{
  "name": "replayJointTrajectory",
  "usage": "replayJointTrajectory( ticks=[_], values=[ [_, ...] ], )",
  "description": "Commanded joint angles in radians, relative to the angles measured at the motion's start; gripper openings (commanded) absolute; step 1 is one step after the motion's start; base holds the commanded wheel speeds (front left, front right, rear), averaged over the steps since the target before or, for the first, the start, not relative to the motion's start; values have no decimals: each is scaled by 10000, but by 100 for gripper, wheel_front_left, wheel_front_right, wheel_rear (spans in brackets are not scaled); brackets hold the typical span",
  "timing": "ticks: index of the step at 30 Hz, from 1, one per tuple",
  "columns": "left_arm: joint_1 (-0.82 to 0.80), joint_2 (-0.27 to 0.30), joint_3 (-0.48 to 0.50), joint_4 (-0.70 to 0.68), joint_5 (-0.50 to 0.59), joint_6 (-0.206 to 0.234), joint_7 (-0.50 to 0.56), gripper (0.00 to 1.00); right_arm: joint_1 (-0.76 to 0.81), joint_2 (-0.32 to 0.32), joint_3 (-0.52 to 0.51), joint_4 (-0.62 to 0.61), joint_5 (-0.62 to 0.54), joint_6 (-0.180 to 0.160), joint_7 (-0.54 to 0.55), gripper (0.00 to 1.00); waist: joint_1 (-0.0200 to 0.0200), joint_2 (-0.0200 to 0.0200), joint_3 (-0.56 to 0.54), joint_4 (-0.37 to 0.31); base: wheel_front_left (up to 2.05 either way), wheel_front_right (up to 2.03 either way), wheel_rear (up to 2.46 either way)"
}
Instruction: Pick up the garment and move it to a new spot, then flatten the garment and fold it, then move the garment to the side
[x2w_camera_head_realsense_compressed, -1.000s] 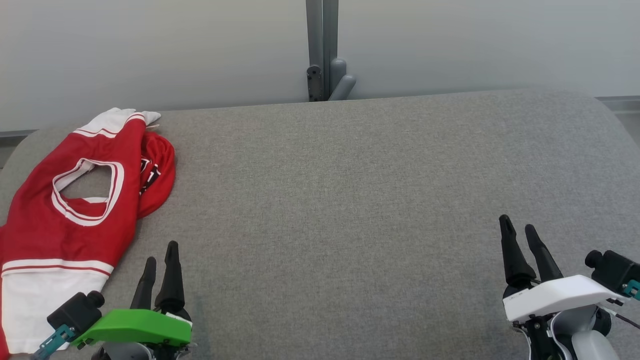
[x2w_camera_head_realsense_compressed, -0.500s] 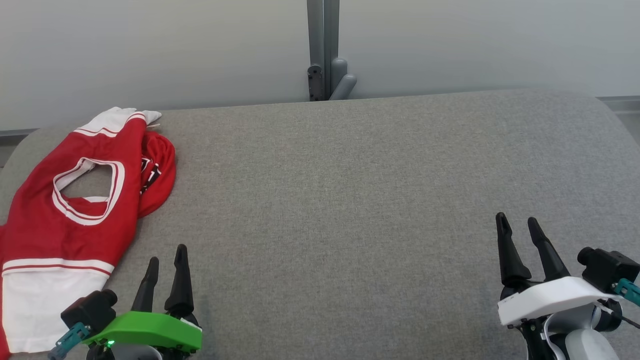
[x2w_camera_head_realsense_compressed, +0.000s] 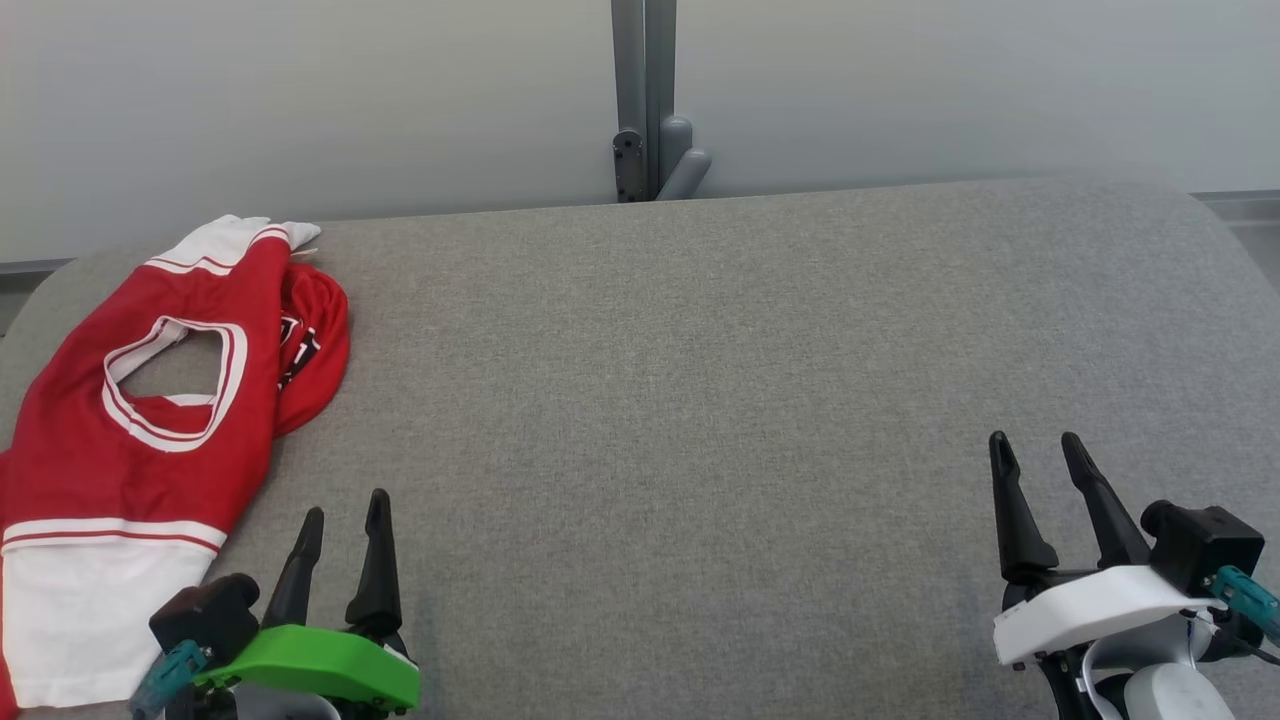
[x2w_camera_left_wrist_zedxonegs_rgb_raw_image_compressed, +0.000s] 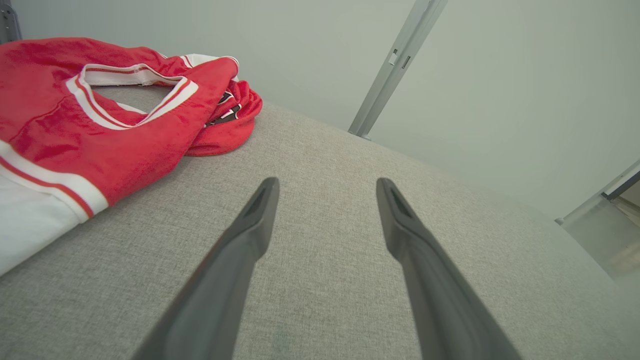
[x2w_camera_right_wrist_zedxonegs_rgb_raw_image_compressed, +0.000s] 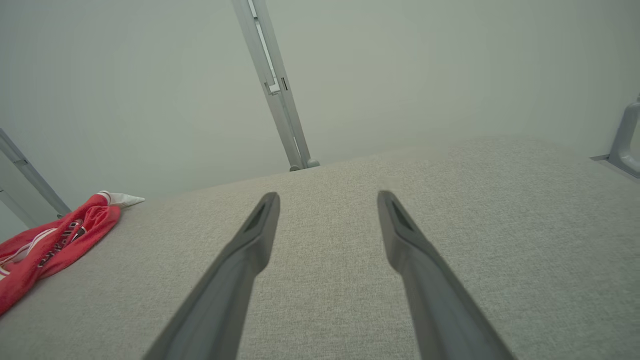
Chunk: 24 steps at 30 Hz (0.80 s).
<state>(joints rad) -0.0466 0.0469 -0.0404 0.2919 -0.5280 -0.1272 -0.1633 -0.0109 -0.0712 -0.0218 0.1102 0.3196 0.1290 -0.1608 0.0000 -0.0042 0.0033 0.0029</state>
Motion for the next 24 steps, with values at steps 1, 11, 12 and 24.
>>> replayJointTrajectory(
  ticks=[1, 11, 12, 24],
  values=[
    [32, 94, -41, -84, 347, -37, -113, 100, 8, -48, -38, -125, -341, 25, -134, 100, 0, 26, 2, -2, 0, 0, 0],
    [80, 166, -76, -62, 1395, -42, -355, 100, 135, -22, -93, -50, -1367, 19, -390, 100, 0, 30, 22, -9, 0, 0, 0],
    [80, 170, -81, -57, 1476, -42, -383, 100, 148, -20, -105, -44, -1447, 18, -405, 100, 0, 31, 27, -9, 0, 0, 0],
    [110, 247, -34, 103, 2266, -46, -620, 100, 256, 21, -334, 114, -2194, 18, -649, 100, 0, 34, 47, -51, 0, 0, 0]
  ],
)
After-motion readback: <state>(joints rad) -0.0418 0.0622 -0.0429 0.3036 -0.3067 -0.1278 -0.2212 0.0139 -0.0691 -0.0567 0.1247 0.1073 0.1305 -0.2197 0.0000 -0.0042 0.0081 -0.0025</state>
